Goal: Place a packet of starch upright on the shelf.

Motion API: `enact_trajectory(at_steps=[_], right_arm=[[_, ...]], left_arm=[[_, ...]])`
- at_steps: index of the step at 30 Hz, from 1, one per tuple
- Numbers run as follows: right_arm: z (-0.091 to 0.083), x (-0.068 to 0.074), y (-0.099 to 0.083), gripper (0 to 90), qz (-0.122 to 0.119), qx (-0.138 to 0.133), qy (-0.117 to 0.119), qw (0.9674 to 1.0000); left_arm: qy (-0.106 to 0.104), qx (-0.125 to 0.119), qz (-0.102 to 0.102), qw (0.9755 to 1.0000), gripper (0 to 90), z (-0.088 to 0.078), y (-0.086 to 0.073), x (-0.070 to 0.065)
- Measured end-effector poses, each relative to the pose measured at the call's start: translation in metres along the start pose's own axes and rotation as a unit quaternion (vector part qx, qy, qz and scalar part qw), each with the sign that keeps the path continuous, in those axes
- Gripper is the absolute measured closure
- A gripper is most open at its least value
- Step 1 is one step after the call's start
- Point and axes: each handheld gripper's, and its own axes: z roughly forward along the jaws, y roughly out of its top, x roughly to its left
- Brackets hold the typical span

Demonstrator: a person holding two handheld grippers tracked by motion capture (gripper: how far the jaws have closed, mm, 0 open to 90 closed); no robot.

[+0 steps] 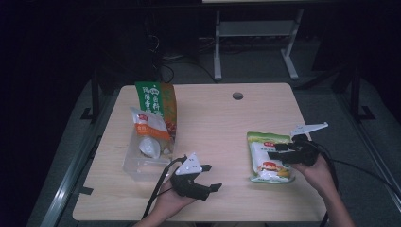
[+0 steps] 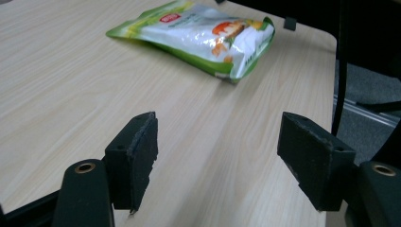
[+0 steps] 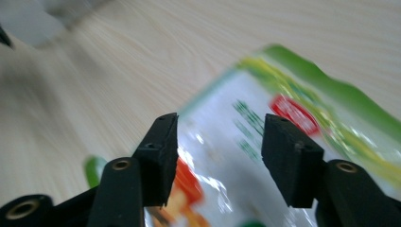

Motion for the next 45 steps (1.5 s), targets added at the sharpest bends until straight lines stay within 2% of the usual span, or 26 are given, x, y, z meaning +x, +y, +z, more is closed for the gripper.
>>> enact_trajectory(at_steps=[3,6,10,13,19,24,34,37,39,42,45], right_arm=[[-0.001,-0.007,-0.012,46.4,0.019,0.013,-0.010,0.9997],[-0.001,-0.012,-0.023,46.5,0.026,0.022,-0.016,0.9993],[-0.001,-0.015,-0.032,48.5,0.029,0.009,-0.008,0.9995],[-0.001,-0.012,-0.035,52.3,0.044,0.001,-0.009,0.9990],[-0.002,-0.007,-0.043,56.3,0.044,-0.021,-0.012,0.9987],[-0.001,-0.003,-0.046,59.7,0.050,-0.029,-0.002,0.9983],[0.003,0.012,-0.046,60.5,0.041,-0.024,0.008,0.9988],[0.005,0.020,-0.046,58.4,0.040,-0.024,0.012,0.9988],[0.005,0.021,-0.045,52.6,0.034,-0.020,0.014,0.9991],[0.004,0.015,-0.042,47.7,0.039,-0.010,0.002,0.9992],[0.002,0.001,-0.042,42.3,0.063,-0.016,-0.017,0.9977]], left_arm=[[-0.004,0.002,-0.005,1.0000,26.2,0.010,0.001,0.000],[-0.011,0.006,-0.009,0.9999,26.0,0.021,0.002,-0.001],[-0.018,0.009,-0.003,0.9998,25.9,0.031,0.007,-0.004],[-0.017,0.006,0.004,0.9998,25.9,0.036,0.011,-0.007],[-0.020,0.005,0.004,0.9998,26.0,0.044,0.017,-0.012],[-0.016,0.006,0.008,0.9998,26.1,0.048,0.017,-0.014],[-0.013,0.002,0.006,0.9999,26.2,0.048,0.017,-0.014],[-0.008,0.004,0.008,0.9999,26.3,0.048,0.017,-0.013],[-0.007,0.004,0.006,1.0000,26.3,0.048,0.017,-0.012],[-0.003,0.004,0.002,1.0000,26.5,0.048,0.017,-0.009],[-0.001,0.007,-0.001,1.0000,26.6,0.050,0.018,-0.005]])
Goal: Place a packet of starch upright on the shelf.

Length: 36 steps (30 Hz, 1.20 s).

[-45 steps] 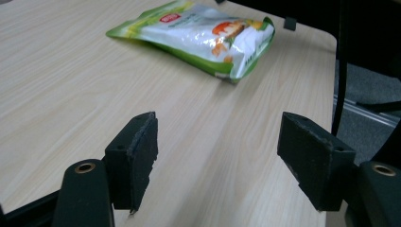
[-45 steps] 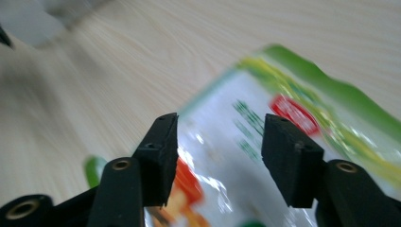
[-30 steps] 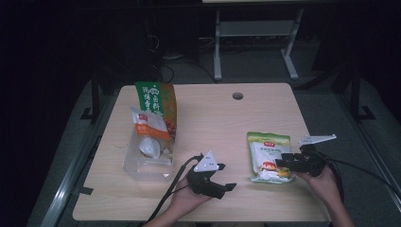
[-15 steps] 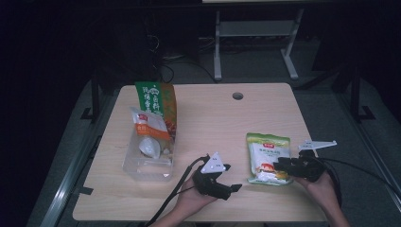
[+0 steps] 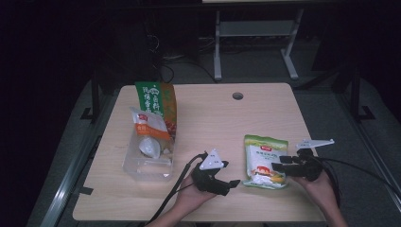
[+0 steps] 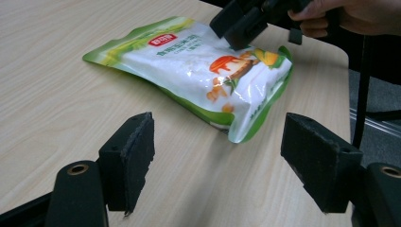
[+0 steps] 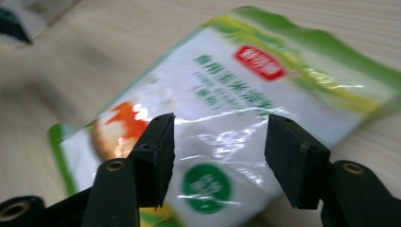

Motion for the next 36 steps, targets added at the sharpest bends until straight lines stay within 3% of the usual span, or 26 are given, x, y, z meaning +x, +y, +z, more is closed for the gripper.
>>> enact_trajectory(at_steps=[5,8,12,13,14,18,26,29,31,36], right_arm=[[0.001,-0.021,0.006,39.4,0.032,-0.001,-0.022,0.9993],[0.005,-0.029,0.008,38.6,0.027,0.021,-0.051,0.9981],[0.010,-0.038,0.005,40.2,0.051,0.025,-0.030,0.9980],[0.011,-0.039,0.004,46.9,0.057,0.024,-0.018,0.9979],[0.011,-0.039,0.004,46.9,0.057,0.024,-0.018,0.9979],[0.013,-0.039,-0.002,63.5,0.075,0.013,0.015,0.9970],[0.013,-0.031,0.003,87.2,0.056,0.023,0.026,0.9978],[0.010,-0.028,0.005,88.0,0.055,0.017,0.028,0.9979],[0.008,-0.026,0.006,88.1,0.045,0.010,0.029,0.9985],[-0.004,-0.012,0.014,88.1,0.012,-0.026,0.036,0.9990]], left_arm=[[-0.002,0.002,-0.006,1.0000,26.6,0.004,0.002,0.001],[-0.013,-0.003,-0.016,0.9998,26.7,0.006,0.005,0.001],[-0.015,-0.003,-0.013,0.9998,26.7,0.008,0.007,-0.001],[-0.016,-0.001,-0.012,0.9998,26.7,0.009,0.007,0.000],[-0.015,0.001,-0.012,0.9998,26.7,0.010,0.007,0.000],[-0.017,0.009,-0.017,0.9997,26.7,0.015,0.006,0.001],[-0.023,0.024,-0.037,0.9988,26.7,0.025,0.004,0.010],[-0.030,0.025,-0.051,0.9979,26.7,0.027,0.003,0.015],[-0.041,0.018,-0.072,0.9964,26.8,0.029,0.003,0.019],[-0.048,0.017,-0.078,0.9957,29.2,0.032,0.007,0.019]])
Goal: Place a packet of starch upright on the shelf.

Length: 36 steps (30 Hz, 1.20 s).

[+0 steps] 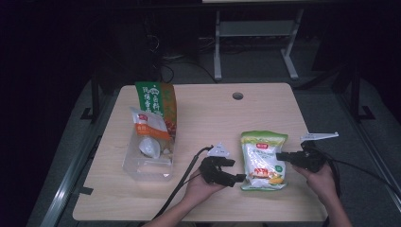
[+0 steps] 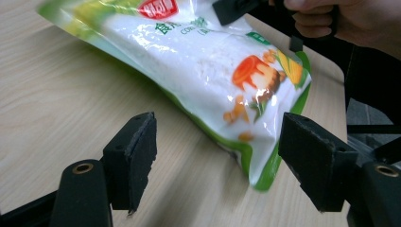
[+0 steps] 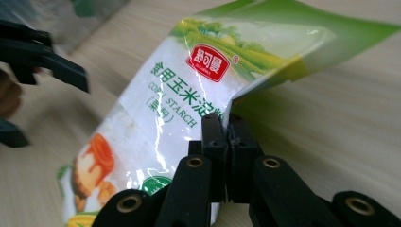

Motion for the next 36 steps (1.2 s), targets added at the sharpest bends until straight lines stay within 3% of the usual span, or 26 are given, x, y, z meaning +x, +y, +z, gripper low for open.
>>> enact_trajectory(at_steps=[9,13,15,16,17,22,28,32,33,36], right_arm=[[-0.019,0.031,0.015,88.2,-0.063,-0.041,0.041,0.9963],[-0.020,0.039,0.016,88.3,-0.075,-0.054,0.048,0.9946],[-0.020,0.044,0.017,88.4,-0.081,-0.059,0.051,0.9937],[-0.020,0.049,0.018,88.3,-0.090,-0.061,0.051,0.9928],[-0.020,0.049,0.018,88.3,-0.090,-0.061,0.051,0.9928],[-0.020,0.055,0.022,88.3,-0.101,-0.065,0.059,0.9910],[-0.016,0.062,0.028,88.1,-0.115,-0.068,0.056,0.9895],[-0.008,0.063,0.032,87.8,-0.122,-0.051,0.059,0.9895],[-0.003,0.062,0.032,87.3,-0.123,-0.035,0.057,0.9901],[0.003,0.062,0.032,85.8,-0.128,-0.019,0.053,0.9902]], left_arm=[[-0.025,-0.005,-0.043,0.9988,31.9,0.011,0.004,0.006],[-0.037,-0.006,-0.056,0.9977,36.7,0.017,0.007,0.008],[-0.062,-0.012,-0.083,0.9945,45.1,0.017,0.007,0.012],[-0.075,-0.020,-0.102,0.9917,55.4,0.017,0.007,0.015],[-0.081,-0.025,-0.107,0.9906,55.4,0.015,0.007,0.017],[-0.057,-0.052,-0.075,0.9942,81.3,0.002,0.012,0.014],[-0.006,-0.063,-0.044,0.9970,84.2,-0.011,0.018,0.014],[0.027,-0.062,-0.017,0.9976,84.9,-0.018,0.019,0.012],[0.034,-0.059,-0.011,0.9976,85.2,-0.019,0.019,0.012],[0.041,-0.052,0.001,0.9978,85.2,-0.020,0.017,0.012]])
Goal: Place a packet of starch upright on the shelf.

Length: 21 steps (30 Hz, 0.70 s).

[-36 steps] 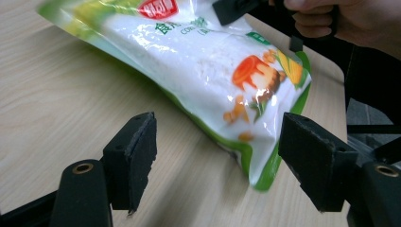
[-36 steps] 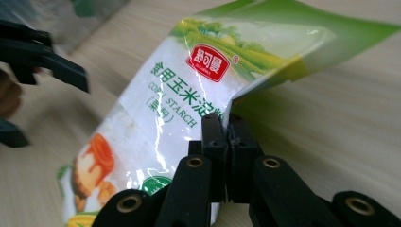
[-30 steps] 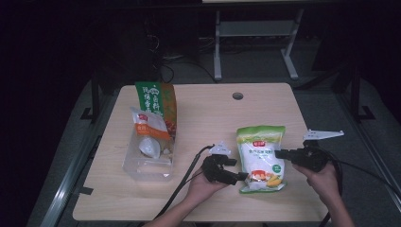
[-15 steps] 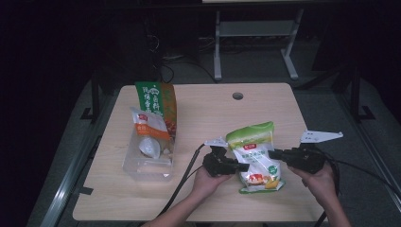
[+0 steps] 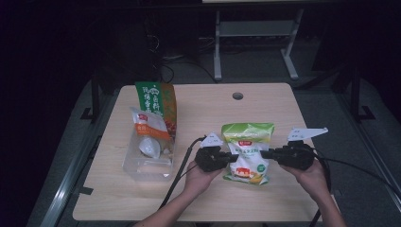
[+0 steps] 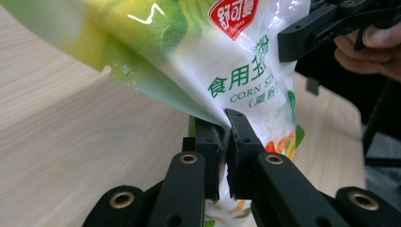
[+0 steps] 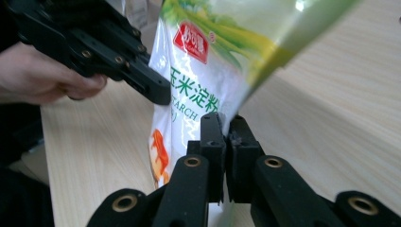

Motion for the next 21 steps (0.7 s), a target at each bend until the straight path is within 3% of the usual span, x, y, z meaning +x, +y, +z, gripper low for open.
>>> enact_trajectory(at_steps=[2,6,10,14,18,21], right_arm=[[0.004,-0.001,0.000,84.0,0.000,0.005,0.003,1.0000],[0.010,-0.003,0.001,74.5,0.003,0.012,0.024,0.9996],[0.017,-0.001,0.003,66.1,-0.002,0.023,0.028,0.9993],[0.021,0.001,0.004,69.0,-0.004,0.028,0.027,0.9992],[0.021,0.001,0.004,78.1,-0.003,0.030,0.027,0.9992],[0.019,0.003,0.004,83.6,-0.002,0.032,0.028,0.9991]], left_arm=[[-0.007,-0.001,0.000,1.0000,85.5,0.000,-0.001,0.000],[-0.001,0.000,0.018,0.9998,85.9,0.000,-0.001,-0.005],[0.000,0.003,0.028,0.9996,85.8,0.000,0.000,-0.007],[-0.001,0.005,0.026,0.9997,85.7,-0.001,-0.001,-0.006],[0.000,0.006,0.027,0.9996,84.4,-0.003,-0.002,-0.006],[0.006,0.006,0.036,0.9993,78.6,-0.007,-0.002,-0.008]])
